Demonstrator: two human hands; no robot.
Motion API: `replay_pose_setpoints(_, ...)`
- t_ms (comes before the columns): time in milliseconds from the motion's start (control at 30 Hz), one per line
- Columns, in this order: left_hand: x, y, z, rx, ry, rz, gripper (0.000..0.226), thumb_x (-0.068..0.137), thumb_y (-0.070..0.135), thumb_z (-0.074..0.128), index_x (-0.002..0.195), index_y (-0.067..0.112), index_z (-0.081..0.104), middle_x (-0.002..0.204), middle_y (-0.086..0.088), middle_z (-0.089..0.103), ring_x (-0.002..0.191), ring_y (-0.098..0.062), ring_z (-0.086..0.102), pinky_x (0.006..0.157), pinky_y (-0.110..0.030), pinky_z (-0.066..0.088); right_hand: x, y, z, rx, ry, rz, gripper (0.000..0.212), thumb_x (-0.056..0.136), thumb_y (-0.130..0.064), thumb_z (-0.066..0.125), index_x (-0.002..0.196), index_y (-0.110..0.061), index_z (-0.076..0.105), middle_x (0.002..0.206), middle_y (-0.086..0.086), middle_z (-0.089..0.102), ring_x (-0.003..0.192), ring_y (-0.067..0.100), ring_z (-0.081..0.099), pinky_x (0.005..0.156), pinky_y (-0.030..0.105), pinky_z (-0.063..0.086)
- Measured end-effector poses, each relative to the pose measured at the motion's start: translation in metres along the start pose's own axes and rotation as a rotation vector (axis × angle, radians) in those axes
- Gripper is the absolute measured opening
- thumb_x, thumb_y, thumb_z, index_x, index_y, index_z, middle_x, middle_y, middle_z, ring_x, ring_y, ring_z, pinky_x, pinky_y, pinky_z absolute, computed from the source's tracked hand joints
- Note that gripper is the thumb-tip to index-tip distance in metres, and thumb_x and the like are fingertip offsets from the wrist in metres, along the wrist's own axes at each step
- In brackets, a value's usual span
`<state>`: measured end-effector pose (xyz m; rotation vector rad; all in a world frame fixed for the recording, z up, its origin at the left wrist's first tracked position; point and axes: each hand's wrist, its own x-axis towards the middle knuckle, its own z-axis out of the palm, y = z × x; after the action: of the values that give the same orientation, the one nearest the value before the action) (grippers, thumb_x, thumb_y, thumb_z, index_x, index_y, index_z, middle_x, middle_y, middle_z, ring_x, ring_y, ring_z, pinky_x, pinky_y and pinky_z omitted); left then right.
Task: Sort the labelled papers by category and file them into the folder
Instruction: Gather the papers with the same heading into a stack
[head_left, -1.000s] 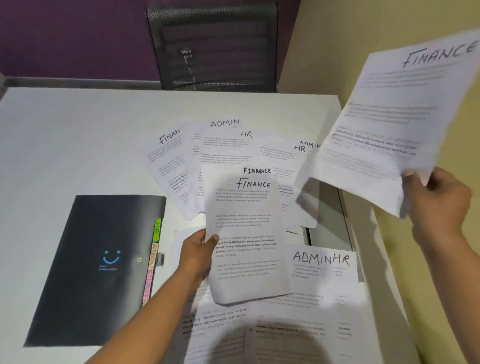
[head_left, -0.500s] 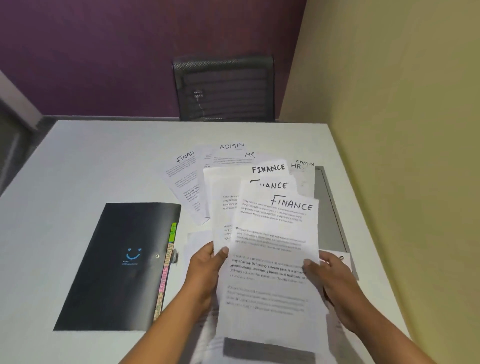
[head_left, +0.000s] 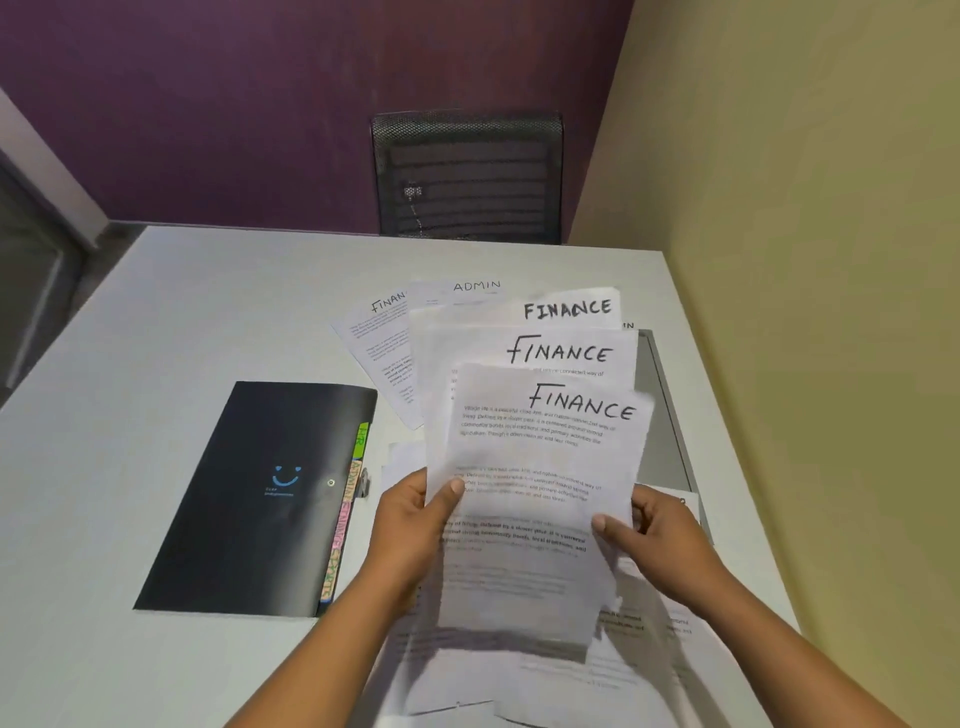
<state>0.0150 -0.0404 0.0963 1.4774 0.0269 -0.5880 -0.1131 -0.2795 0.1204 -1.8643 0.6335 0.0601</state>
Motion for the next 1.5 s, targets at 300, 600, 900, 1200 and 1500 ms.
replay_pose_setpoints(300,-0.014,0.008,0.008,0.080,-0.050,0.042,0.018,0.100,0.034,0.056,0.112,0.033,0.069,0.111,0.010,0.076,0.101,-0.013,0.073,0.080,-0.031,0.059,-0.011,0.003,0.014,0.286,0.271,0.000,0.012,0.096,-0.025,0.064,0.099,-0.030,0.075,0.097,-0.011,0.079,0.089,0.014,0.076,0.078,0.038,0.060)
replay_pose_setpoints(600,-0.030,-0.002,0.016,0.121,0.165,0.066,0.016,0.101,0.035,0.053,0.104,0.030,0.069,0.098,0.011,0.077,0.087,-0.014,0.074,0.073,-0.039,0.063,-0.029,0.007,0.018,0.343,0.134,0.030,0.021,0.093,-0.014,0.069,0.109,-0.026,0.072,0.100,-0.013,0.079,0.086,0.009,0.076,0.057,0.015,0.053)
replay_pose_setpoints(900,-0.030,-0.012,0.006,0.282,0.066,0.239,0.016,0.096,0.016,0.062,0.100,0.028,0.073,0.095,0.014,0.077,0.087,-0.004,0.071,0.066,-0.013,0.053,-0.025,0.010,0.009,0.112,0.238,-0.041,0.034,0.087,-0.001,0.072,0.089,-0.035,0.071,0.082,-0.027,0.075,0.080,-0.005,0.071,0.064,0.012,0.053)
replay_pose_setpoints(1200,-0.019,-0.018,0.008,0.294,0.066,0.262,0.038,0.092,0.005,0.066,0.078,0.039,0.075,0.074,0.016,0.074,0.072,0.005,0.068,0.065,-0.007,0.049,-0.013,0.022,0.014,0.099,0.318,-0.021,0.021,0.088,-0.010,0.074,0.087,-0.029,0.065,0.079,-0.018,0.069,0.064,-0.010,0.065,0.059,0.005,0.046)
replay_pose_setpoints(1500,-0.003,-0.042,0.003,0.420,0.093,0.138,0.013,0.087,0.016,0.075,0.076,0.020,0.069,0.068,0.011,0.072,0.061,-0.016,0.066,0.058,-0.009,0.048,-0.005,0.029,0.018,-0.121,0.154,0.076,0.043,0.083,-0.048,0.073,0.064,-0.012,0.060,0.048,0.014,0.050,0.041,0.021,0.044,0.049,0.033,0.033)
